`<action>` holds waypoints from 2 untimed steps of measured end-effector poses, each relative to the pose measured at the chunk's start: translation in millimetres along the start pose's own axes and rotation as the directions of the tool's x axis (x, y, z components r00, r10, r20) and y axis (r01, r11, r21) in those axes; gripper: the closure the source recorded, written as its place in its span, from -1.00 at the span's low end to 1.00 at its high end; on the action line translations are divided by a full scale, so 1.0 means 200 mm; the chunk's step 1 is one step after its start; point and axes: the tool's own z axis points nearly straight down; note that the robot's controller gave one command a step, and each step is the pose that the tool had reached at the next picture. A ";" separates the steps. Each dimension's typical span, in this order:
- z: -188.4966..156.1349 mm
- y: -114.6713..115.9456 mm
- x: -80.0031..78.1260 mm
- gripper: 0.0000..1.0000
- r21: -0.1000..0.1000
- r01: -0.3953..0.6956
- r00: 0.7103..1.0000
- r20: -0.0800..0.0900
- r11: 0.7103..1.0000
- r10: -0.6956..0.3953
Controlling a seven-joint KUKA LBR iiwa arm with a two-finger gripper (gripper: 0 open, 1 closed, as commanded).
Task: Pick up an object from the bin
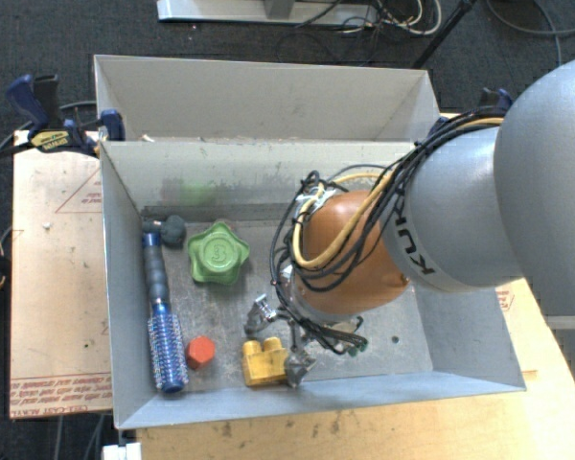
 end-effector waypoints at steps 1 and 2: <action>0.00 0.00 0.01 1.00 0.000 0.000 1.000 -0.005 1.000 0.000; -0.93 -0.03 -0.10 1.00 -0.008 0.278 0.961 -0.012 0.961 -0.278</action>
Offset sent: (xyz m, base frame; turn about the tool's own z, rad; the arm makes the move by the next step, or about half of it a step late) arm 0.0000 0.0000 0.0000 0.0000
